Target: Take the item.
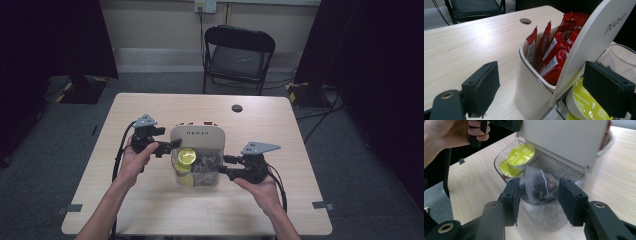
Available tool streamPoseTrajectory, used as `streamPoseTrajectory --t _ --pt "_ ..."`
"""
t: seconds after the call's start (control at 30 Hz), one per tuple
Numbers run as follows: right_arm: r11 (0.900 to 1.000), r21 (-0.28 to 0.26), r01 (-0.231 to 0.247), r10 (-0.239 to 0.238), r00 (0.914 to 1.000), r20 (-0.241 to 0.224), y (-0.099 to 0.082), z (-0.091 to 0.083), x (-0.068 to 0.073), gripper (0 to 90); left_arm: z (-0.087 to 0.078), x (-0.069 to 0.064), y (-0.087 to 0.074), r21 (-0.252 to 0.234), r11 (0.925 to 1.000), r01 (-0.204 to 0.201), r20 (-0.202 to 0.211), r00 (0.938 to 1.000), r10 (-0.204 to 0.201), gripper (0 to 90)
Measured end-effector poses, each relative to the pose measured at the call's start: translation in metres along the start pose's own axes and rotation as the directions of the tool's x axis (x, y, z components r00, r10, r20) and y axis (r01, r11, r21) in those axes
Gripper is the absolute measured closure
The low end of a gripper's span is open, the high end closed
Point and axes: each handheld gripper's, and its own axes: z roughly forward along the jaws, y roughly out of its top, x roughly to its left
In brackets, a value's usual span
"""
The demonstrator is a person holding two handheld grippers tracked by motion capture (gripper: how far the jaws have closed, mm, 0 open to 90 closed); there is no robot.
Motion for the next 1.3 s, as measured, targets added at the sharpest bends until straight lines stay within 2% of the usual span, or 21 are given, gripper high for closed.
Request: streamPoseTrajectory --t 0.03,0.57,0.77,1.07,1.3 --pt "1.0000 0.009 0.001 -0.001 1.0000 -0.005 0.002 0.007 0.000 52.9 0.000 0.000 0.000 0.000 1.0000 0.000 0.001 1.0000 0.000 13.7" --pt "0.9975 0.055 0.043 -0.041 0.9984 -0.038 0.016 0.049 0.001 55.7 0.000 0.002 -0.001 0.007 1.0000 0.006 0.007 1.0000 -0.006 13.3" --pt "0.9970 0.070 0.032 -0.029 0.9987 -0.042 0.014 0.054 -0.004 57.2 0.000 0.002 -0.001 0.005 1.0000 0.008 0.009 0.9999 -0.008 13.4" --pt "0.9952 0.092 0.033 -0.030 0.9990 -0.033 0.012 0.059 -0.010 70.1 0.000 0.003 -0.001 0.009 0.9999 0.006 0.010 0.9999 -0.006 13.4" --pt "0.9941 0.104 0.030 -0.026 0.9990 -0.038 0.012 0.061 -0.010 73.0 0.000 0.003 -0.001 0.013 0.9999 0.011 0.010 0.9999 -0.011 13.4"
